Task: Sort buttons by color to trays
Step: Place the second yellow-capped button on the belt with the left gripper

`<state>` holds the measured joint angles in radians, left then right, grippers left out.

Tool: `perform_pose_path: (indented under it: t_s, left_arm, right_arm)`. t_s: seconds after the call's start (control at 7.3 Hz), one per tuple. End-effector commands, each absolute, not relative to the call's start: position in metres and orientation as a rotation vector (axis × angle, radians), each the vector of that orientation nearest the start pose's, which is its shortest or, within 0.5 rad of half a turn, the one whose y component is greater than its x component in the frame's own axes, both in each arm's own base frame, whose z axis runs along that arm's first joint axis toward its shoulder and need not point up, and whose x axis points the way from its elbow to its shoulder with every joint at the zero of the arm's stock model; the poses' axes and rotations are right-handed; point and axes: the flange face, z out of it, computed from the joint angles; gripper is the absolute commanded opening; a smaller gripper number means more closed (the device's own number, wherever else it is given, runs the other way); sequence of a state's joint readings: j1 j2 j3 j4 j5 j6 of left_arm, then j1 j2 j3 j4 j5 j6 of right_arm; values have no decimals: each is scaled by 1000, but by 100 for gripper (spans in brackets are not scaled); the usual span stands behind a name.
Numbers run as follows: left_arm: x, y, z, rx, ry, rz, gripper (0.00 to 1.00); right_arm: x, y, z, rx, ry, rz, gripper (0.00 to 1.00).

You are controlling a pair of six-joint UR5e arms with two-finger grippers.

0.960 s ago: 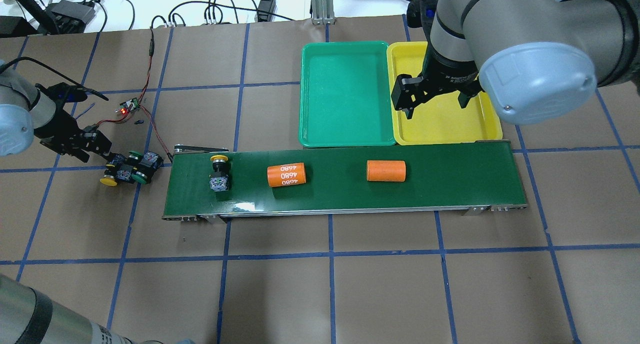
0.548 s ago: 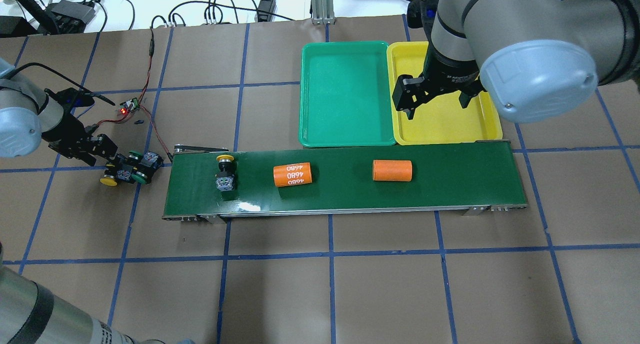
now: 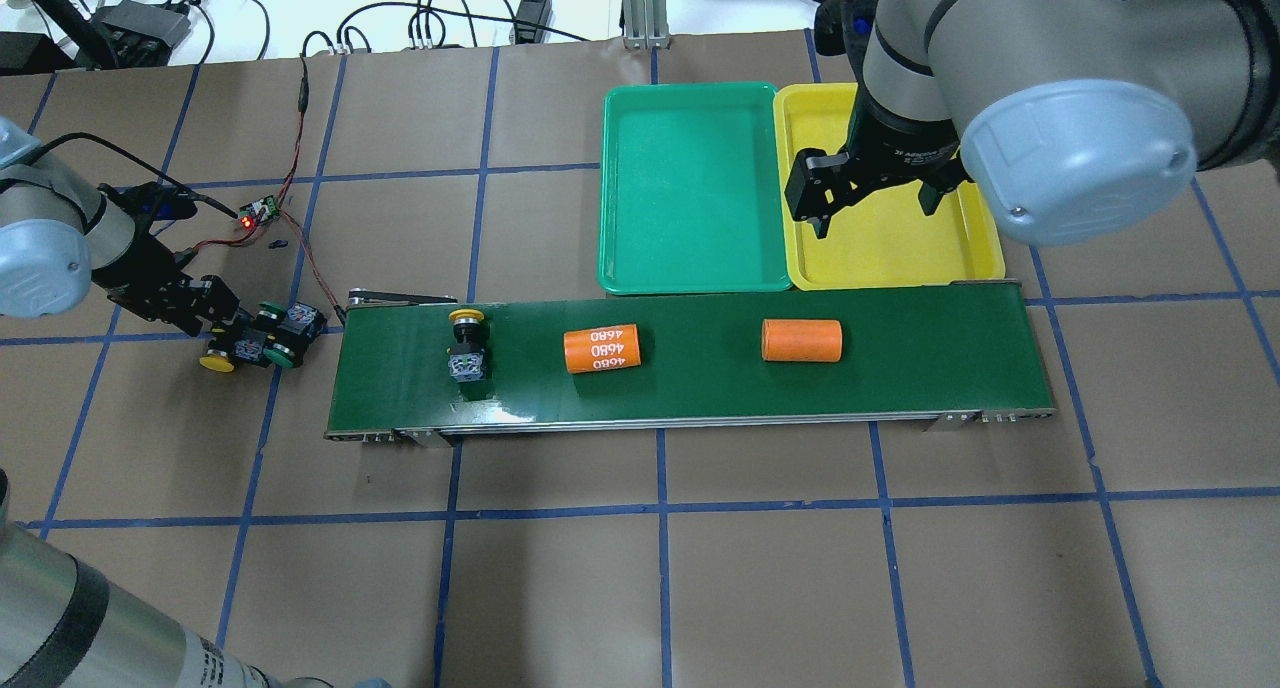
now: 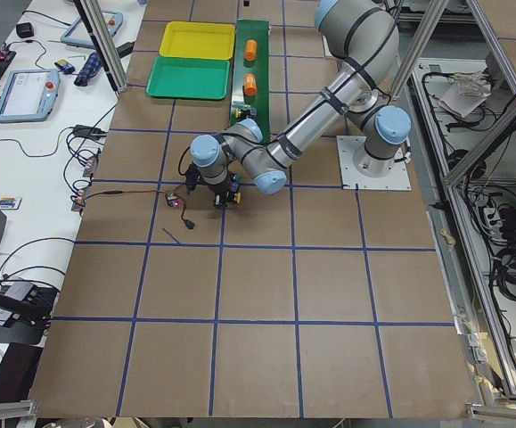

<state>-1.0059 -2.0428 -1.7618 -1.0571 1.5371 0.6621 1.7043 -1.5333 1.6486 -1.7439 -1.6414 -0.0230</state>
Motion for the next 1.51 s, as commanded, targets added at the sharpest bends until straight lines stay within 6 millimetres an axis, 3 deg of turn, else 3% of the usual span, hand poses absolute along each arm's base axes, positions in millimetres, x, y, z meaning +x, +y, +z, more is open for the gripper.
perform_pose_path:
  t_s: [0.0,0.14,0.41,0.82,0.96,1.1,1.37]
  left_arm:
    - [200,-569,186,153,3246,168,38]
    - [199,-568,186,158,3246,170,33]
    - [204,-572,190,151,3241,167,0]
    - [189,-576,234,166,3218,113,0]
    - [166,-580,258,214,3204,105,0]
    - [127,-582,279,192,3197,91,0]
    - [25,-580,298,74,3188,99,0]
  right_arm:
    - [193,-490,450,-247,3197,-105,100]
    - [193,-490,450,-247,3197,-107,100]
    - [193,-490,450,-247,3197,-109,100]
    - [193,-490,449,-247,3200,-105,100]
    - [193,-490,449,-247,3200,-110,100]
    - [193,-491,449,-247,3198,-119,100]
    - [193,-491,449,-247,3196,-119,100]
